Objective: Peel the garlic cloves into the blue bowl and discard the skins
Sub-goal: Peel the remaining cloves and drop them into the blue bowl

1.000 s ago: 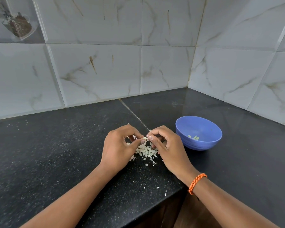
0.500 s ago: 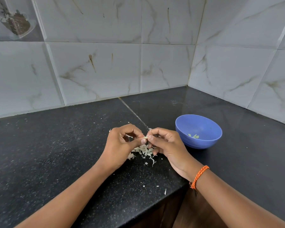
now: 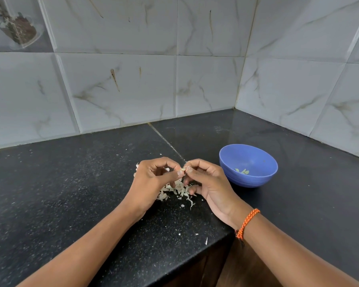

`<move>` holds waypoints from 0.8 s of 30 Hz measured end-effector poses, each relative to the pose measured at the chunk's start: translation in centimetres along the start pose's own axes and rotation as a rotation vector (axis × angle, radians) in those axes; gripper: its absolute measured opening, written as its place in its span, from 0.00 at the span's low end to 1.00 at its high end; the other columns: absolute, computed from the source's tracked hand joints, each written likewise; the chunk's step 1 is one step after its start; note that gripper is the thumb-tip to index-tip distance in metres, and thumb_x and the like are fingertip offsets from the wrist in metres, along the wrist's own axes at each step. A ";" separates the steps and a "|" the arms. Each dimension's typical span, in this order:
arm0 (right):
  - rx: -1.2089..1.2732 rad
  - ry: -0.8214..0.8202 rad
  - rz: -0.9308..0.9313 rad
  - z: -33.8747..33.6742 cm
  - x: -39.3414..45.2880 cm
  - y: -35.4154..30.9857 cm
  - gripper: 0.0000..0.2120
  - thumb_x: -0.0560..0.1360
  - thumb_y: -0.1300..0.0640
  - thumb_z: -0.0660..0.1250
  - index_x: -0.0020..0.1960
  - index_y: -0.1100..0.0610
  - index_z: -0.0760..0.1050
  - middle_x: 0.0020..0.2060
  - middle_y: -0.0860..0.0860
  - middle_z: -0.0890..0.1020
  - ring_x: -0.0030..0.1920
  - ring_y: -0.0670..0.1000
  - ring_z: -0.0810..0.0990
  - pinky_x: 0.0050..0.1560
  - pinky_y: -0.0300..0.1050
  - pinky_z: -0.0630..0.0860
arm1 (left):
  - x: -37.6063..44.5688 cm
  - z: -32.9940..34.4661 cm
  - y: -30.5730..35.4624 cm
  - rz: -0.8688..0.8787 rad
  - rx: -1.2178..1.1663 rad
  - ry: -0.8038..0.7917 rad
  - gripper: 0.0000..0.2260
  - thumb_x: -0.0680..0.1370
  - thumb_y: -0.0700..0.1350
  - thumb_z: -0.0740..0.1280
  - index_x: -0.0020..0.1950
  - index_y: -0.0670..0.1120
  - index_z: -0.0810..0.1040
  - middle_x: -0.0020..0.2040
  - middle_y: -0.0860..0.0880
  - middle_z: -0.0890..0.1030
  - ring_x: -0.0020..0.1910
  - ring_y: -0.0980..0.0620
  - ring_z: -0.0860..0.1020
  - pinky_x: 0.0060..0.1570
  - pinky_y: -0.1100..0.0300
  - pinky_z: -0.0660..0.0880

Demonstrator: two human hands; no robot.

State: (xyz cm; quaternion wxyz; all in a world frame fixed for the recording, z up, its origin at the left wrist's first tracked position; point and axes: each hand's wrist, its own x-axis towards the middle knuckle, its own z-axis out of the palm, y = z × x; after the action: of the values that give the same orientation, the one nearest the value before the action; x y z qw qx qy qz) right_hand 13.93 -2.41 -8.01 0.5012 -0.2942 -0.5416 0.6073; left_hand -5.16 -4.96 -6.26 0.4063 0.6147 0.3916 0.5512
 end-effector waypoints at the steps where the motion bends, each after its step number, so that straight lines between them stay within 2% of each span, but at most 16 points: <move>1: -0.053 0.053 -0.046 0.1 -0.1 0.1 0.06 0.81 0.64 0.71 0.56 0.65 0.83 0.47 0.56 0.84 0.44 0.52 0.81 0.36 0.44 0.76 | 0.0 0.1 0.1 0.000 0.019 0.001 0.02 0.78 0.37 0.76 0.45 0.40 0.87 0.42 0.44 0.85 0.36 0.48 0.78 0.41 0.63 0.76; 4: -0.234 0.179 -0.170 0.4 -0.3 0.0 0.06 0.79 0.62 0.75 0.55 0.58 0.87 0.51 0.51 0.88 0.45 0.50 0.84 0.35 0.43 0.75 | 0.0 0.1 0.0 -0.016 0.049 0.045 0.03 0.79 0.38 0.77 0.46 0.42 0.86 0.47 0.41 0.83 0.33 0.46 0.77 0.36 0.64 0.74; 6: -0.345 0.213 -0.246 0.5 -0.3 -0.1 0.09 0.78 0.62 0.77 0.57 0.54 0.86 0.50 0.50 0.88 0.45 0.50 0.86 0.36 0.43 0.77 | 0.1 0.1 -0.2 -0.020 0.074 0.078 0.02 0.78 0.39 0.78 0.46 0.44 0.87 0.49 0.39 0.79 0.31 0.46 0.75 0.34 0.59 0.74; 10: -0.469 0.234 -0.346 0.9 -0.3 -0.1 0.14 0.78 0.64 0.76 0.60 0.50 0.83 0.47 0.49 0.88 0.46 0.51 0.87 0.47 0.53 0.84 | 0.4 -0.1 -0.9 0.011 0.169 0.102 0.04 0.78 0.42 0.79 0.45 0.50 0.88 0.46 0.44 0.81 0.37 0.52 0.75 0.38 0.52 0.72; 14: -0.438 0.206 -0.351 1.1 -0.7 -0.2 0.13 0.80 0.65 0.73 0.62 0.53 0.83 0.47 0.49 0.89 0.48 0.53 0.88 0.49 0.45 0.83 | 0.4 0.0 -1.1 0.029 0.191 0.110 0.04 0.78 0.42 0.79 0.45 0.50 0.88 0.46 0.47 0.83 0.39 0.53 0.75 0.40 0.51 0.71; 17: -0.387 0.194 -0.327 1.3 -0.9 -0.4 0.12 0.81 0.66 0.72 0.63 0.56 0.82 0.48 0.51 0.89 0.45 0.53 0.88 0.44 0.38 0.80 | 0.5 0.0 -1.1 0.040 0.205 0.121 0.06 0.78 0.41 0.79 0.44 0.50 0.87 0.45 0.48 0.83 0.37 0.54 0.74 0.39 0.51 0.70; 20: -0.385 0.187 -0.305 1.5 -0.9 -0.6 0.13 0.79 0.63 0.75 0.63 0.55 0.82 0.47 0.50 0.90 0.47 0.51 0.89 0.43 0.40 0.81 | 0.4 0.0 -1.0 0.047 0.207 0.115 0.05 0.78 0.42 0.79 0.44 0.50 0.87 0.44 0.46 0.83 0.38 0.52 0.75 0.39 0.48 0.71; 22: -0.387 0.196 -0.282 1.6 -0.8 -0.6 0.14 0.78 0.62 0.77 0.62 0.54 0.82 0.46 0.50 0.90 0.47 0.51 0.89 0.43 0.41 0.82 | 0.3 0.1 -0.9 0.049 0.219 0.102 0.05 0.79 0.42 0.78 0.44 0.50 0.87 0.43 0.46 0.83 0.37 0.47 0.75 0.40 0.45 0.72; 24: -0.324 0.221 -0.239 1.4 -0.7 -0.6 0.14 0.79 0.63 0.75 0.63 0.54 0.82 0.45 0.52 0.90 0.45 0.55 0.89 0.40 0.42 0.80 | 0.3 0.2 -0.8 0.050 0.203 0.089 0.05 0.79 0.42 0.78 0.44 0.50 0.87 0.43 0.44 0.82 0.36 0.48 0.73 0.39 0.48 0.70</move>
State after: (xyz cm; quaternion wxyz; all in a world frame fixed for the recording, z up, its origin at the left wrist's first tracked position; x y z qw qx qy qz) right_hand 13.04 -3.63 -7.21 0.5721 -0.3692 -0.6051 0.4127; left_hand -5.00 -4.41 -6.89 0.3103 0.6372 0.4476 0.5453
